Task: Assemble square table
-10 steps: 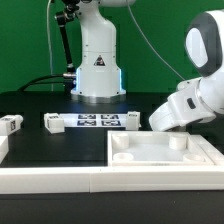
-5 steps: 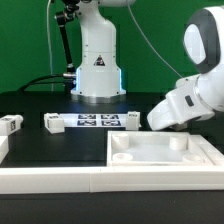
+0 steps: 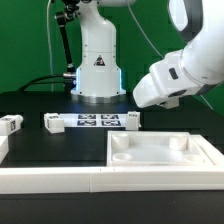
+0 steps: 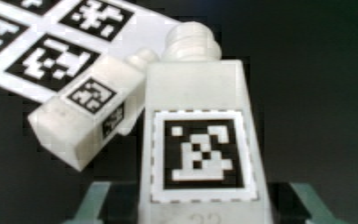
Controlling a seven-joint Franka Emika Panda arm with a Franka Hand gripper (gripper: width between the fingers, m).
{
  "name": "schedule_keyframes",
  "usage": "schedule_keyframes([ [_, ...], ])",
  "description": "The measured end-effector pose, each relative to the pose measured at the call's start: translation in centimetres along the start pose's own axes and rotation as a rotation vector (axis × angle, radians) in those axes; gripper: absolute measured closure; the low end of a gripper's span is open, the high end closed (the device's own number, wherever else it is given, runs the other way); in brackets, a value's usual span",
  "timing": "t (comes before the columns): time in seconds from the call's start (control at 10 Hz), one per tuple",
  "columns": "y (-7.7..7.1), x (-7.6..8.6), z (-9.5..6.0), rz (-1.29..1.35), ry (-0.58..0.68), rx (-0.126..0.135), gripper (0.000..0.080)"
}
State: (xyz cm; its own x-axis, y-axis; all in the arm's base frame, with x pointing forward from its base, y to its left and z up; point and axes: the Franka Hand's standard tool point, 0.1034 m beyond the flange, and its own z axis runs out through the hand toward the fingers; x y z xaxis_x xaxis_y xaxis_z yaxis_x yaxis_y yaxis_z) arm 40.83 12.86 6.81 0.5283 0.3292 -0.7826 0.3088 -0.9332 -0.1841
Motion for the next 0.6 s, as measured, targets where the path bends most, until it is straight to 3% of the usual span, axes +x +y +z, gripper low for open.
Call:
schedule_keyframes([
  [0.1, 0.0, 0.0, 0.0, 0.000, 0.000, 0.000, 0.0509],
  [0.3, 1.0, 1.2, -0.7, -0.015, 0.142, -0.013, 0.0509],
  [0.6, 2.8, -1.2, -4.6, -0.031, 0.283, -0.013, 0.0509],
])
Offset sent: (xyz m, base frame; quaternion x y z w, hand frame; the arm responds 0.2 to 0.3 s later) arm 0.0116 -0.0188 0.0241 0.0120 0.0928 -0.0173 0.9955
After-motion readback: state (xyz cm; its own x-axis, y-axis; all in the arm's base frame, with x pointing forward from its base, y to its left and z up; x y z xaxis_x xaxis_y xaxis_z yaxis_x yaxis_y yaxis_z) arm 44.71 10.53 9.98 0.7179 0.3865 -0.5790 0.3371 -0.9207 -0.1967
